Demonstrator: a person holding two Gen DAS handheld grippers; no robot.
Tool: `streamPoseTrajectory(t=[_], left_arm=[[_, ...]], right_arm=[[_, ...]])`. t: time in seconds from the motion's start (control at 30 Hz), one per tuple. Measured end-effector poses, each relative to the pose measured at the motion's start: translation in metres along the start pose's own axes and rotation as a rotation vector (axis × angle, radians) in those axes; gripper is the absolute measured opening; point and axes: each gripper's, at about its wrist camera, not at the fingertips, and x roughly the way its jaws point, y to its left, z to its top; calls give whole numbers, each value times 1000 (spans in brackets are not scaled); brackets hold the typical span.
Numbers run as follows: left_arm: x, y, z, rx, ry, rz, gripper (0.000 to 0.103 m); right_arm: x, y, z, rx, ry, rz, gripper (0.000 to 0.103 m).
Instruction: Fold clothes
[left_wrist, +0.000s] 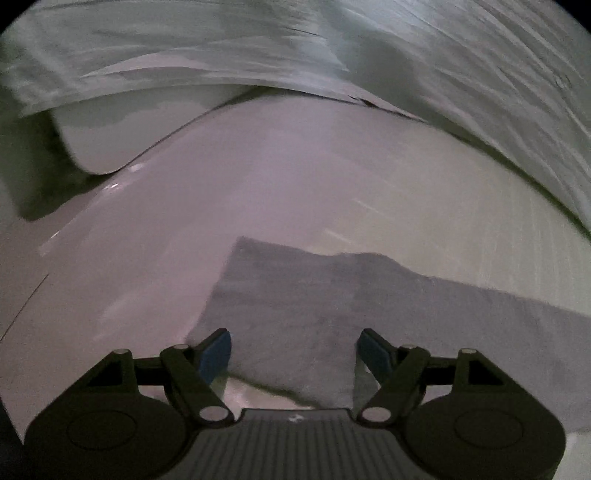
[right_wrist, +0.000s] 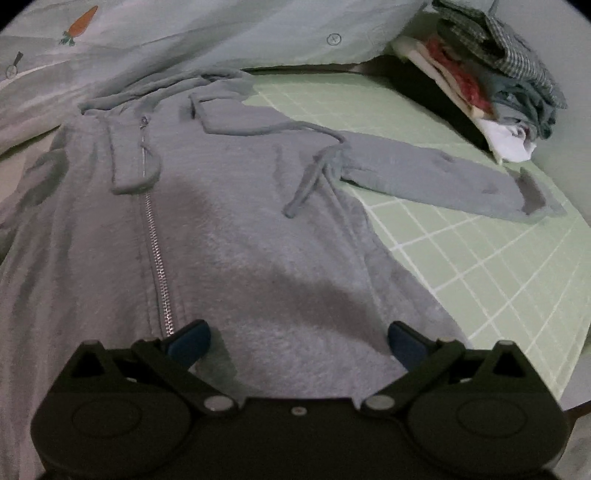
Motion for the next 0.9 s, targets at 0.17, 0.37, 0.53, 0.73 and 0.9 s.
streamPoseTrajectory(t=[0.17,0.37,0.53,0.73,0.9], left_arm=[[-7,-23,-5,137,-37,-12,11],[-23,-6,-16,122,-36,33,9],[-36,32,-23,18,-15,70,10],[-44,35,-41,-49,35,65,19],[-64,14,-48,-57,22,5,56]], right_arm=[[0,-3,-4,39,-10,8,103],[-1,0,-7,52,-24,-1,103],[-2,2,-11,72,-47,-18,103],[-1,-2,-15,114,-59,-9,103],[-1,-6,-14,88,-56,19,103]])
